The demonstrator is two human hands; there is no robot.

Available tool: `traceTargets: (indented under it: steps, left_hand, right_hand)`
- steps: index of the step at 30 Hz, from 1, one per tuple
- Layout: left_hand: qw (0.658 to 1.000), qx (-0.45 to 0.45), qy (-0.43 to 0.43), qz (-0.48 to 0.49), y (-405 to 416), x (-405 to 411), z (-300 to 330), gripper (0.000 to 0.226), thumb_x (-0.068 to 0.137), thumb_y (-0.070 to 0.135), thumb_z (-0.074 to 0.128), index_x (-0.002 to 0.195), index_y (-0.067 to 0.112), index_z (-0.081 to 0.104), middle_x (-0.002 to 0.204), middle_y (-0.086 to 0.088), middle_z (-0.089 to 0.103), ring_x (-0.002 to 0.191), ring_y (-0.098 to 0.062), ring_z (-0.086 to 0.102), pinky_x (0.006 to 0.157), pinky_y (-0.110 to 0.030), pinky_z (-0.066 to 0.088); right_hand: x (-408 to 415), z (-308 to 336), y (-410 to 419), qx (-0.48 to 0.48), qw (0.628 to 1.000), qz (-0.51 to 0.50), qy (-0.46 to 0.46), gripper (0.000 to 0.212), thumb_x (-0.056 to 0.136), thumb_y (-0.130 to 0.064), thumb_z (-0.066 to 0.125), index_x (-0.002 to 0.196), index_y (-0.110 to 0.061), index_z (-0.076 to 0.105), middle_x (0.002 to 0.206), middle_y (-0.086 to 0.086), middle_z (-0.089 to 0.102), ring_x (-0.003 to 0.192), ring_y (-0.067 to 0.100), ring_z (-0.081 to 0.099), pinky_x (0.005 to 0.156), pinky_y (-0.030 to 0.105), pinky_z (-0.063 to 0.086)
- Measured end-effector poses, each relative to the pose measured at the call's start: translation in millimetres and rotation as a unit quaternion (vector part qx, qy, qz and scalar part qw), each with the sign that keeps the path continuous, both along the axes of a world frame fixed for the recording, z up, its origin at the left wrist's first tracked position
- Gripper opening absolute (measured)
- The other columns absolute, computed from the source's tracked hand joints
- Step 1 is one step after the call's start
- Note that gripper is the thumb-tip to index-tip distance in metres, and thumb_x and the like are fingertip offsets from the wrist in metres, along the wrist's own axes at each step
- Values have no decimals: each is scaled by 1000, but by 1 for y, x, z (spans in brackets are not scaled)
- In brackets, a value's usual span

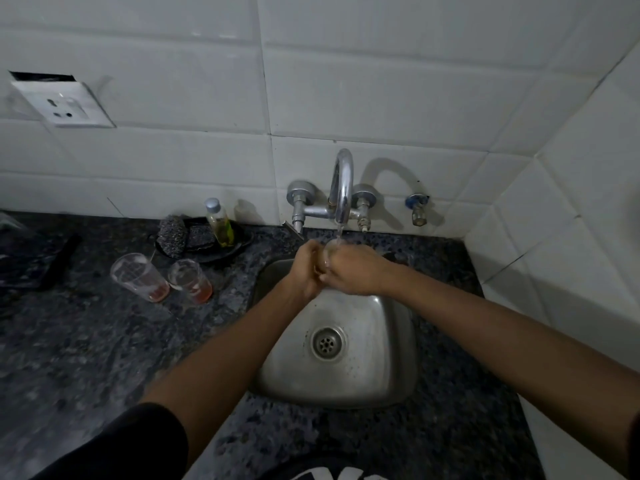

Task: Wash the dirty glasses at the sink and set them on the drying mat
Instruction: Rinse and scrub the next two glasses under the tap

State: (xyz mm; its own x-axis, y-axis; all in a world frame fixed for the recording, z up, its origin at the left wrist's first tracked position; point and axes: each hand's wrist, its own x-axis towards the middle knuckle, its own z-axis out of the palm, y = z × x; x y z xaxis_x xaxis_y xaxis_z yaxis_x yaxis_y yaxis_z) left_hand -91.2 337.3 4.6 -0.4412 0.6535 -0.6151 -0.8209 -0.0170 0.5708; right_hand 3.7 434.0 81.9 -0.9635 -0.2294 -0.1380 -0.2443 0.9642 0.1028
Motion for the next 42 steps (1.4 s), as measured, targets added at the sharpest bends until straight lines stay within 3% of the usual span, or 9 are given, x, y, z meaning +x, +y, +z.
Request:
traceTargets:
  steps: [2,7,11,16,22,27,33,36,42]
  left_hand:
    - [1000,9,-27,-2,-1,5,1,53,107,36,33,111,-2,69,100,-19,72,90,-29,71,83,-39,58]
    - [997,-46,4,-58,1,-6,12,48,110,25,32,85,3,66,61,-10,63,47,-21,62,43,-22,51]
    - [1000,15,-21,4,3,6,3,50,109,30,37,90,2,72,79,-13,71,67,-23,71,57,-29,58]
    - [998,-28,-13,-57,0,0,7,43,106,31,37,102,6,72,87,-13,70,78,-26,66,67,-36,56]
    - [999,42,-16,10,-2,9,0,50,109,24,33,90,2,74,81,-13,74,74,-21,73,72,-34,58]
    - [998,50,-25,-24,-7,3,2,51,110,30,34,99,2,76,90,-15,73,78,-25,71,70,-38,58]
    - [998,54,-11,27,-8,11,3,55,110,36,33,97,2,75,94,-15,74,85,-24,74,80,-37,57]
    - [995,71,-33,66,-7,12,-1,54,108,36,36,101,3,77,106,-17,71,98,-27,71,95,-39,52]
    - [987,70,-63,129,-7,11,-2,47,107,26,33,91,3,71,85,-15,69,78,-24,73,83,-34,52]
  right_hand:
    - [-2,2,-2,3,1000,11,-3,22,103,-29,59,109,-12,71,116,7,67,105,22,65,85,37,50]
    - [7,-4,5,90,993,72,8,28,95,-11,65,122,-20,70,123,2,68,116,20,62,93,37,48]
    - [3,3,-5,33,999,-5,-6,21,103,-22,55,114,-12,70,118,7,69,106,23,64,86,38,51]
    - [7,4,4,79,995,64,-4,19,93,-7,69,109,-17,73,111,2,71,109,23,65,94,41,48]
    - [3,3,-3,-120,989,-86,-25,14,99,-26,64,94,-13,70,104,4,66,92,21,65,75,38,55]
    - [1,-5,1,20,1000,4,-7,28,85,-7,78,109,-20,73,118,1,72,110,21,67,99,41,50]
    - [4,7,-10,-156,984,-87,-12,10,97,-22,66,103,-15,72,114,4,69,102,20,66,89,43,58]
    - [5,9,-16,-139,987,-67,38,19,97,-30,65,107,-15,72,118,4,70,110,22,65,92,45,55]
    - [16,13,-23,-229,941,-155,196,30,92,-39,72,108,-15,62,112,3,59,106,19,53,83,35,52]
